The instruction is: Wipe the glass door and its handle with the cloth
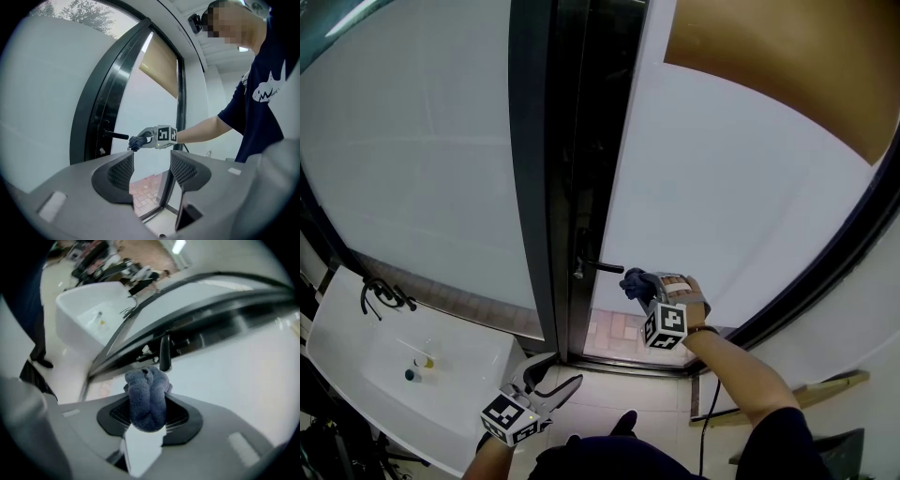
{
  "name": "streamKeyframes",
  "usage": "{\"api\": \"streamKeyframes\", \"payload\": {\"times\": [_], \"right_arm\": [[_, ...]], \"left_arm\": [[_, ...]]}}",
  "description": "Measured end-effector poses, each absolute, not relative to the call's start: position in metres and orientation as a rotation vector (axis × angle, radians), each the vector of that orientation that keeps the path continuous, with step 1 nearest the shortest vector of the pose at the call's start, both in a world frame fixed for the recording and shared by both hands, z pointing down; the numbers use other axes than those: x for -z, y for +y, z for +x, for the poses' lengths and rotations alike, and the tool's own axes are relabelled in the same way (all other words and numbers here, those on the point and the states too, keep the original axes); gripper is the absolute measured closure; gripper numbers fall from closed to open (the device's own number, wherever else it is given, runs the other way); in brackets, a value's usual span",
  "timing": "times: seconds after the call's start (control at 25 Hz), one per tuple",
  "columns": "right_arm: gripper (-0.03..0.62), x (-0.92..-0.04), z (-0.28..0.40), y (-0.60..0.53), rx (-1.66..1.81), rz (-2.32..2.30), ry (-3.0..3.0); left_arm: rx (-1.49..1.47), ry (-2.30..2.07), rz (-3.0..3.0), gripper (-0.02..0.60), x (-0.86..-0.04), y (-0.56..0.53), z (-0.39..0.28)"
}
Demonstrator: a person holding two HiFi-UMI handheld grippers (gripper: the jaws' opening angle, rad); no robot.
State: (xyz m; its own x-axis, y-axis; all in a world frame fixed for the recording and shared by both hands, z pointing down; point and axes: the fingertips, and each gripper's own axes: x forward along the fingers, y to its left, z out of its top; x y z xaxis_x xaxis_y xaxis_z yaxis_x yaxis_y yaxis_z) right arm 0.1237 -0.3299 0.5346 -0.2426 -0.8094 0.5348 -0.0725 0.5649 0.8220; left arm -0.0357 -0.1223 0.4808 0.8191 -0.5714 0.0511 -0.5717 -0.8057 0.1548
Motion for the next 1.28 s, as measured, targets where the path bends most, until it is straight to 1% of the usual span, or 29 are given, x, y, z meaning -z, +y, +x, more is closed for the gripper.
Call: {"api": "streamKeyframes", "payload": {"times": [0.12,0.32,0.56,0.76,1.0,1.28], "right_arm": [[0.444,-0.548,0.109,-0.328,0.472,0.89,-1.993],[0.442,-0.564,0.052,-0.338,0.064,1.045,-2.317],[0.442,-0.554,0.014,-0.37,-0.263,1.186,-2.507],[0.441,-0.542,0.003,-0.392,-0.368,1.304,-2.572],[0.441,-0.551,-0.001,-0.402,-0.31,1.293,-2.487],[0.444,-0.558,0.002,-0.401,-0.269,1.247,-2.451]], "left_arm": [[-0.013,-0.913,2.83,0.341,-0.481,-0.123,-0.038],[-0.026,-0.941,2.814,0.341,-0.481,-0.124,-0.042],[-0.041,-0.993,2.789,0.341,-0.488,-0.126,-0.052],[-0.066,-1.047,2.754,0.341,-0.491,-0.127,-0.063],[-0.071,-1.076,2.732,0.341,-0.495,-0.133,-0.071],[-0.083,-1.053,2.742,0.341,-0.494,-0.137,-0.063]]}}
